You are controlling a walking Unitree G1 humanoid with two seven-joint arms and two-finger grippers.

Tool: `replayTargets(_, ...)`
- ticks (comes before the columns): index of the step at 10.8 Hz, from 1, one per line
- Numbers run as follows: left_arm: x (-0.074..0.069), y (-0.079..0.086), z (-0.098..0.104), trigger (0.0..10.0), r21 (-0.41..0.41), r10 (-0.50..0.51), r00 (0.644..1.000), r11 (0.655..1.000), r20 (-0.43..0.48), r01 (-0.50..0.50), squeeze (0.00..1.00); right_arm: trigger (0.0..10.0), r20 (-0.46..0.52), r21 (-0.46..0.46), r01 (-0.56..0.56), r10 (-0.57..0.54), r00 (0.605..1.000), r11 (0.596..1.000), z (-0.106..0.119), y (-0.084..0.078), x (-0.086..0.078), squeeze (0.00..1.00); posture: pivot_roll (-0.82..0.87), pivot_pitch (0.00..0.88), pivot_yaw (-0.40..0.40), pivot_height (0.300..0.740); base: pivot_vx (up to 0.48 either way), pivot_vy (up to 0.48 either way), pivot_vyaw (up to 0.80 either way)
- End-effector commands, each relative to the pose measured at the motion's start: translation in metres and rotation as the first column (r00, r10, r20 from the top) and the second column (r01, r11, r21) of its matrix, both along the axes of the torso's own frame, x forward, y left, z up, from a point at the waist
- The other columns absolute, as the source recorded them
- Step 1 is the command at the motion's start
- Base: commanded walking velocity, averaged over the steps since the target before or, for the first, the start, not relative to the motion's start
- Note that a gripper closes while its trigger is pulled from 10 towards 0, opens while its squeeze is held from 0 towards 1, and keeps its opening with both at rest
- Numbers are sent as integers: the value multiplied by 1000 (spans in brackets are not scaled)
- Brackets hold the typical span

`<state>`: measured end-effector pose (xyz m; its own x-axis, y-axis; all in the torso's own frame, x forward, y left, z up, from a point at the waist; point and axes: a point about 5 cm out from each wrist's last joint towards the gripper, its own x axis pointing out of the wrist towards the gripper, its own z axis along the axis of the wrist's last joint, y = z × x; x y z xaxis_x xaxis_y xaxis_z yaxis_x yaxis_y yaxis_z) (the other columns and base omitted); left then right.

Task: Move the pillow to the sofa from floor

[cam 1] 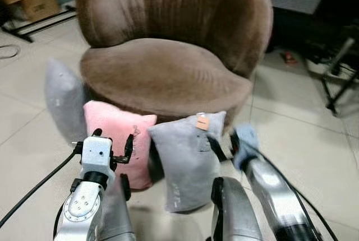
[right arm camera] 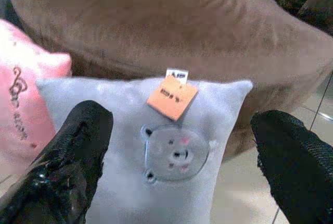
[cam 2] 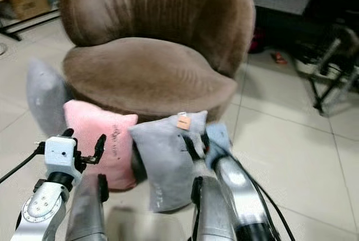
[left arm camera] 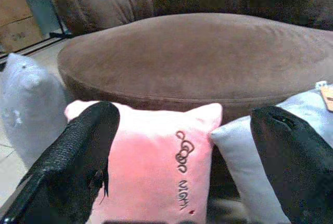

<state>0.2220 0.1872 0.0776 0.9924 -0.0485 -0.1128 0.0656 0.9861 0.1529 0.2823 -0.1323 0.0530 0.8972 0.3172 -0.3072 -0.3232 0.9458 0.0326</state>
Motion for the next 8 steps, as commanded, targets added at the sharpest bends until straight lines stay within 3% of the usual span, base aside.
replayTargets(1,1,-1,3,10000,15,-31,1000,999,2,31,0,10000,-10,-3,13,-13,1000,1000,-2,0,2,1000,-22,0,-67,466,0,0,0)
replayTargets(2,-1,0,4,10000,40,-75,997,996,-14,76,0,10000,-31,3,28,-28,999,1000,-5,7,12,1000,-8,0,-59,466,0,0,0)
replayTargets(3,-1,1,5,10000,60,-100,995,993,-21,101,0,0,-27,15,50,-50,998,999,-5,10,19,0,3,0,-48,466,0,0,0)
replayTargets(7,0,6,12,10000,90,-170,985,981,-40,173,0,0,-44,90,81,-77,996,993,-2,28,40,0,30,0,-13,466,0,0,0)
replayTargets(8,-2,6,15,10000,96,-204,978,973,-48,208,0,10000,-61,65,71,-67,996,995,-8,35,43,1000,47,0,-7,466,0,0,0)
